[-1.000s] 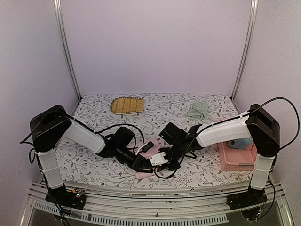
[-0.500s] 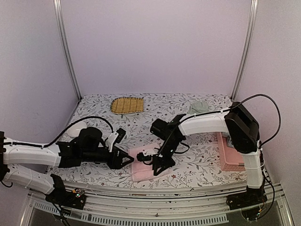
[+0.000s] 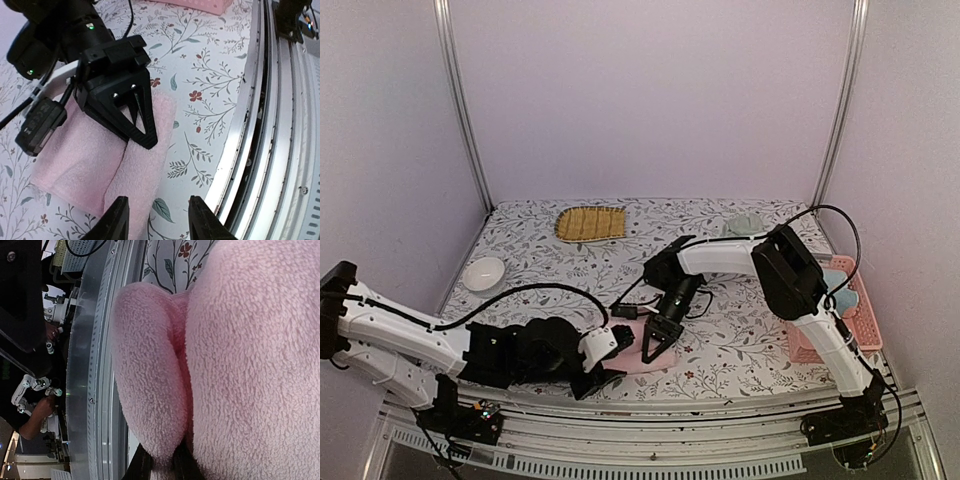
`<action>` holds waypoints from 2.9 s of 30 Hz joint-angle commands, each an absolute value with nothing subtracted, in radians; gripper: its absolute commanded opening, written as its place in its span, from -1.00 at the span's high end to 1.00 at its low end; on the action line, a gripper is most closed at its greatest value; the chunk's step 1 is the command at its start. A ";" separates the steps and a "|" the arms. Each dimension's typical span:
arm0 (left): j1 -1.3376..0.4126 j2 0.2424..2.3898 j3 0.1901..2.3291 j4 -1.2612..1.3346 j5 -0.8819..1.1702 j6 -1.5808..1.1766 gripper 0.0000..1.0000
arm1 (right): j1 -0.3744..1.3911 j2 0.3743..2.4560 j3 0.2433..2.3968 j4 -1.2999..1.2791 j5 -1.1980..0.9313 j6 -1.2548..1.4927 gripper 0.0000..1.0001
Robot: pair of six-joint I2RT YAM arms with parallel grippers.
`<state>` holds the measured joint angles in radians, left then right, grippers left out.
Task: Roll the towels
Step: Roll the towel at the center of the board.
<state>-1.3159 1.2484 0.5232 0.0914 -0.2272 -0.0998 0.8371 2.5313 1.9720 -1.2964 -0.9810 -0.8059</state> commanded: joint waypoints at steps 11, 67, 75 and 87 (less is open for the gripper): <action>-1.319 1.636 0.687 0.153 -0.381 0.134 -0.15 | 0.827 2.615 1.950 -1.273 -0.834 -0.804 0.83; -0.829 2.063 0.994 -0.163 0.782 -0.290 0.72 | 0.922 1.684 1.064 -0.368 -0.310 -0.811 -0.02; -0.820 2.096 1.035 -0.194 0.795 -0.287 0.69 | 0.985 1.768 1.068 -0.318 -0.296 -0.838 -0.02; -0.815 2.076 1.052 -0.207 0.789 -0.258 0.47 | 1.006 1.897 1.055 -0.301 -0.237 -0.861 0.28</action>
